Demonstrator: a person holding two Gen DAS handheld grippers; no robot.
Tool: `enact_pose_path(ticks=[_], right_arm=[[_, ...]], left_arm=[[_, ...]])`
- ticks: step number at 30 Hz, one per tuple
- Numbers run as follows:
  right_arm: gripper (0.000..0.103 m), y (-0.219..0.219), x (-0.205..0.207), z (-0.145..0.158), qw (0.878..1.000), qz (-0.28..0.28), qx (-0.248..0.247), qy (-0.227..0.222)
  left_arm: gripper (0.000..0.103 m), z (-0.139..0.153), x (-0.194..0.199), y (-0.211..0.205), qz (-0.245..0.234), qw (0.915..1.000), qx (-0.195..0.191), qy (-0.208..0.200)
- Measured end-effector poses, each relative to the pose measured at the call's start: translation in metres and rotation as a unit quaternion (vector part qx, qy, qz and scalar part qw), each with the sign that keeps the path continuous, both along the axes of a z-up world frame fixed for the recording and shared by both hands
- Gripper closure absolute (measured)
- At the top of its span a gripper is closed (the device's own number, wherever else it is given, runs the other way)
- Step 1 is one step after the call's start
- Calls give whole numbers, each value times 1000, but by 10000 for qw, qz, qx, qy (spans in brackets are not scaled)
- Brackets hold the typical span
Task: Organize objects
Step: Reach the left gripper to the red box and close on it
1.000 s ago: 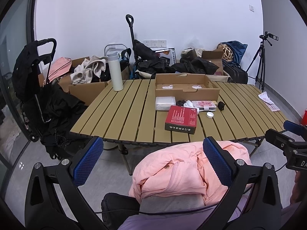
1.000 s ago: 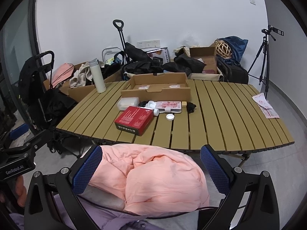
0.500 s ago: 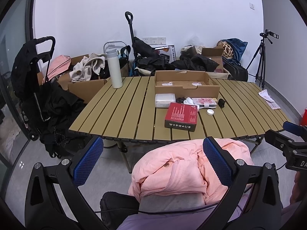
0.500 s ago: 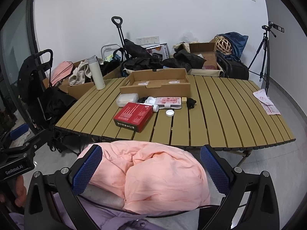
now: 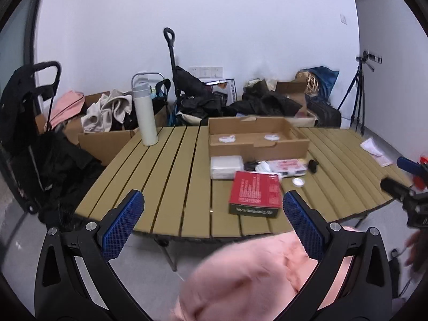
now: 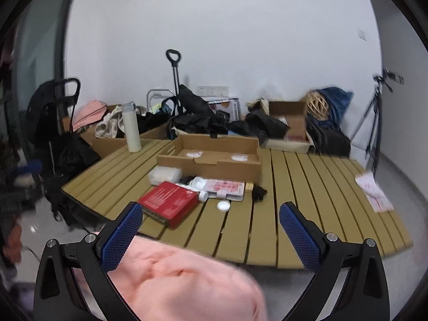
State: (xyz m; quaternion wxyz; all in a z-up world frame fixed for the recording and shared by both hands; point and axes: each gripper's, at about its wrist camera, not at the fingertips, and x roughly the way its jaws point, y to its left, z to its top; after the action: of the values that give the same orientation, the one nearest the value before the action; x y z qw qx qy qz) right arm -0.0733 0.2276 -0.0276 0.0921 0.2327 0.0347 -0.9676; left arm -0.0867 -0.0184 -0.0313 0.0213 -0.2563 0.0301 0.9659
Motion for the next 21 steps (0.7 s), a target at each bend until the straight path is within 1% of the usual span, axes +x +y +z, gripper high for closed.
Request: enact_pose_path(ticks=[1,2,3,4,6,7,8,9,11,12,13,14,15,16,17,18,19,20,21], right_arm=[[0,-4,-20,-14,9984,70,244,-496],[0,-6,-35,-24,9955,91,371,-872],[0,-8,-49,-35,9917,101,400,-1218],[0,-8,-58,-41,9899,109,315,-1375],[0,-11,-77,-54,9857,164,-52,-1677],[1,-17,-92,-60,9814,279,-294,-1877],[6,-20,-100,-64,9795,372,-437,-1931],[7,-25,-108,-66,9786,460,-574,-1923],[20,-38,-130,-74,9771,456,-835,-1904],[30,-42,-141,-78,9749,447,-963,-1957],[37,-46,-154,-86,9712,434,-1100,-2071],[44,-48,-164,-92,9677,417,-1203,-2176],[46,-49,-169,-100,9639,398,-1330,-2273],[49,-52,-178,-107,9579,403,-1489,-2420],[53,-54,-185,-113,9548,412,-1561,-2495],[55,-56,-189,-117,9524,416,-1599,-2562],[57,-59,-194,-122,9493,428,-1639,-2648],[57,-60,-198,-126,9475,447,-1658,-2697],[57,-62,-199,-130,9461,452,-1641,-2757]], left_arm=[[0,-9,-16,3,-164,9995,-109,-239],[0,-17,-31,4,-271,9987,-95,-428],[0,-24,-43,4,-237,9983,-49,-532],[0,-32,-57,4,-138,9976,-10,-684],[0,-48,-85,8,-264,9944,68,-1017],[0,-57,-98,10,-320,9924,67,-1187],[0,-64,-109,12,-404,9909,94,-1277],[0,-70,-121,14,-591,9895,210,-1300],[1,-81,-139,15,-805,9868,391,-1348],[3,-89,-151,14,-854,9847,490,-1436],[6,-96,-161,12,-899,9820,602,-1550],[14,-104,-171,12,-900,9790,724,-1682],[21,-112,-180,10,-933,9741,882,-1864],[24,-120,-187,8,-944,9679,1077,-2065],[29,-125,-193,7,-964,9624,1233,-2222],[28,-130,-197,6,-977,9563,1399,-2376],[28,-133,-197,4,-1019,9511,1620,-2424],[28,-135,-196,4,-1083,9474,1712,-2479],[30,-136,-194,7,-1186,9454,1726,-2497]])
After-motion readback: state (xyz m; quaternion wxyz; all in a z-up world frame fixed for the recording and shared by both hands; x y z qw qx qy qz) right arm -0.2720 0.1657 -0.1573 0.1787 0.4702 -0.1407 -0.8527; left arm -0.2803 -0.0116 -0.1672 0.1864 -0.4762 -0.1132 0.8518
